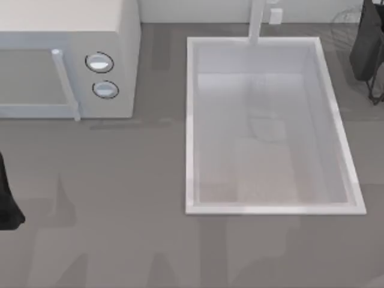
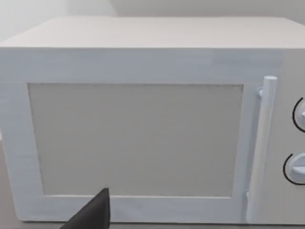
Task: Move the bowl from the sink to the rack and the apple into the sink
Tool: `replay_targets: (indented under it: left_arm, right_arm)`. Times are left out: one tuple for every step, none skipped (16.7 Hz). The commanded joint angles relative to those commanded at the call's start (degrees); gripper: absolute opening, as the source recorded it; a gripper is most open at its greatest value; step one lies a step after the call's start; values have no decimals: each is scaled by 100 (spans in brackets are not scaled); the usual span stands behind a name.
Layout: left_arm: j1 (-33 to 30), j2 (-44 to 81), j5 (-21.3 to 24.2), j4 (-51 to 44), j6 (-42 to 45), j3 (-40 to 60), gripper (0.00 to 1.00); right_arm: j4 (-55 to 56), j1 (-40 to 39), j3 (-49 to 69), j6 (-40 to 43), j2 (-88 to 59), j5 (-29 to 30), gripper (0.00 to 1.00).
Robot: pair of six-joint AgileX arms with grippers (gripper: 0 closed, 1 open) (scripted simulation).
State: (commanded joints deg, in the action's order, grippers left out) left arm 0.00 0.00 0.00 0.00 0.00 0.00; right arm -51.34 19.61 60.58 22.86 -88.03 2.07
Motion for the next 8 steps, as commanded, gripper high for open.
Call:
replay_targets:
  left_arm:
    - [0,0,0,0,0,0,100]
    - [0,0,0,0,0,0,100]
    - [0,0,0,0,0,0,100]
    - [0,0,0,0,0,0,100]
    - [0,0,0,0,0,0,100]
    - [0,0,0,0,0,0,100]
    - [0,0,0,0,0,0,100]
    - [0,0,0,0,0,0,100]
  right_arm:
    - [416,-230,-67,-84,-58,158,0]
    - [880,-479,-142,-180,-117,331,0]
    - [1385,-744,-225,-287,-174,516,0]
    - [1924,-1025,-315,-404,-230,713,0]
    - [2491,-1318,-411,-529,-284,919,0]
    - [3079,-1622,-513,-661,-332,1132,0]
    - [3682,-1934,-620,-799,-375,1348,0]
    - [4293,-2251,-731,-940,-412,1566,0]
